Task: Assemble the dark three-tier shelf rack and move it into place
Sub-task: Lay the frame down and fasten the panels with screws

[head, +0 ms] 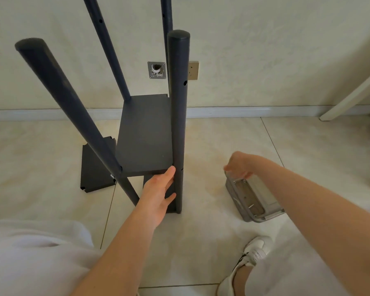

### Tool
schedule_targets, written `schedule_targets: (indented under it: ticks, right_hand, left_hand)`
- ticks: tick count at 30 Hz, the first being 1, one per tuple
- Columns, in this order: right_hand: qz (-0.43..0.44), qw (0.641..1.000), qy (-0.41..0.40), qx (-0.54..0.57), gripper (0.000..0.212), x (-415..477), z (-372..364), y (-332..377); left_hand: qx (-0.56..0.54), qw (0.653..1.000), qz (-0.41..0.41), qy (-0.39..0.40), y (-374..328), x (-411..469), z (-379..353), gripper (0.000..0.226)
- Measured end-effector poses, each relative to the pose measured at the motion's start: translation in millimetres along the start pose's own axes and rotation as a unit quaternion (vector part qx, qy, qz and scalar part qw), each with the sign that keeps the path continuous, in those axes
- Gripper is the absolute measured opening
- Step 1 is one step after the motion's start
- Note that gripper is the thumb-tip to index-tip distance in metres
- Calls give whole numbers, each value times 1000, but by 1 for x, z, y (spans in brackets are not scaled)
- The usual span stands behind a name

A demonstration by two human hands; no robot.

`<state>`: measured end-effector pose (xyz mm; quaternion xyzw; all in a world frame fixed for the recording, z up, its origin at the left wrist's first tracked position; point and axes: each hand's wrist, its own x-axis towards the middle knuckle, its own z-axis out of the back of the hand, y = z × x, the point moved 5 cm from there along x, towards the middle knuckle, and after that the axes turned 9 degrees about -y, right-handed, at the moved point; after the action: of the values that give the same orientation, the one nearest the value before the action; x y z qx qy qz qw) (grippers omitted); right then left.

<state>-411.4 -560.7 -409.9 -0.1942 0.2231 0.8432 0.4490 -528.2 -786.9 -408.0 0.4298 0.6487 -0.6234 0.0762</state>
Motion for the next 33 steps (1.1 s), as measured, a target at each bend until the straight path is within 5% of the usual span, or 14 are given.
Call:
schedule_targets:
  ticks: [2,6,8,19,28,33]
  right_hand:
    - [-19,998,5,-67,22,15,-39,-22]
    - [-119,992,32,-39,71,24,-107,-69]
    - [-146,989,28,-12,76,26,-121,-79]
    - [-34,998,-46,-15,11,25,-144,-35]
    - [90,996,5,30,18,12,-188,33]
    - [82,979,68,171,26,22,-198,35]
  left_hand:
    - [12,1000,-4,-1,0,1,0,22]
    - [27,1000,-12,-2,1,4,0,20]
    - [32,999,-17,3,1,2,0,26]
    - [50,998,-31,-15,1,1,-2,27]
    - [57,998,-28,-15,1,1,-1,32]
    - [63,997,-27,-21,0,0,1,32]
